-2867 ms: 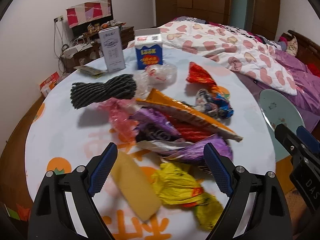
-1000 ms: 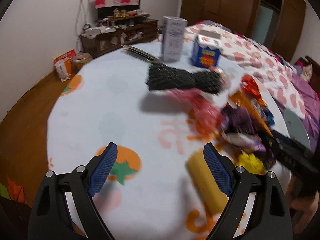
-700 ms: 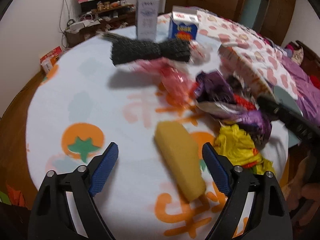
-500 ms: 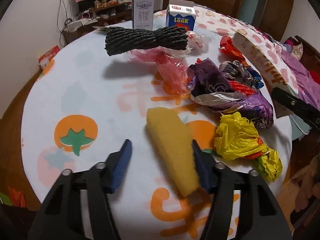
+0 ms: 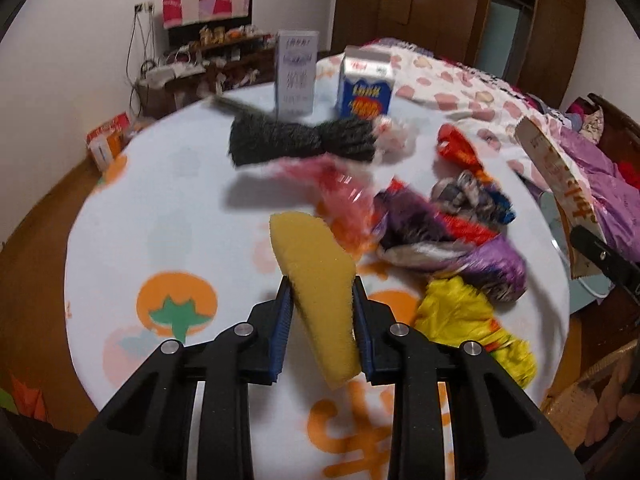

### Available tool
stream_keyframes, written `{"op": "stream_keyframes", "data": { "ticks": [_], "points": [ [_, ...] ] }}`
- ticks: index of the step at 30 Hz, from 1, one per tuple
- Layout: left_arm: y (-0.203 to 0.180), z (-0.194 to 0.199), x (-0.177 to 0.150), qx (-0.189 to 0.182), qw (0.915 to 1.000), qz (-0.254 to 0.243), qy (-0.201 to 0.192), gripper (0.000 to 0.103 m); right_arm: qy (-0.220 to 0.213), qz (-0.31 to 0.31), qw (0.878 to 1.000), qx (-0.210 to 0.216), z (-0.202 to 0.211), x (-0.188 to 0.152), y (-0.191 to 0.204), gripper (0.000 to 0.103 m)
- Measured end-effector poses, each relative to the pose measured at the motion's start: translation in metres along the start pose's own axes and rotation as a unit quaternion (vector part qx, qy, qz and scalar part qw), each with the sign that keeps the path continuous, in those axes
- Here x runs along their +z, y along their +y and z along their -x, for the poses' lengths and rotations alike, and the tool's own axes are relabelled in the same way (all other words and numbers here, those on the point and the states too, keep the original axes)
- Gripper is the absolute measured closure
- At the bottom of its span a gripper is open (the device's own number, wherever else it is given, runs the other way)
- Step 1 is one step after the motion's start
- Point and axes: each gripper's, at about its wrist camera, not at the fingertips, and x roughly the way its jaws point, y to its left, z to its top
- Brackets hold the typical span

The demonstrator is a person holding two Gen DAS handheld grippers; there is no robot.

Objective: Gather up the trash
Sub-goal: 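Carry the wrapper and sponge over the wastebasket and open both grippers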

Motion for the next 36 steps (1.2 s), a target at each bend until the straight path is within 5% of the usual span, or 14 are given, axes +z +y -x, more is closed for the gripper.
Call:
{"op": "stream_keyframes", "data": {
  "ticks": [17,36],
  "points": [
    [-0.114,0.009,0.029,-0.065,0.9929,-0.092,-0.038,0.074,-0.031,-0.027,0.996,-0.082,0.037,0.007,-0.053,0.084],
    [-0.212,-0.006,0.034,-0.108,0.9805,-0.161,-0.032,0.074,-0.040,-0.066,0.986,-0.149,0.056,0.009,-0.129,0.084]
  ]
}}
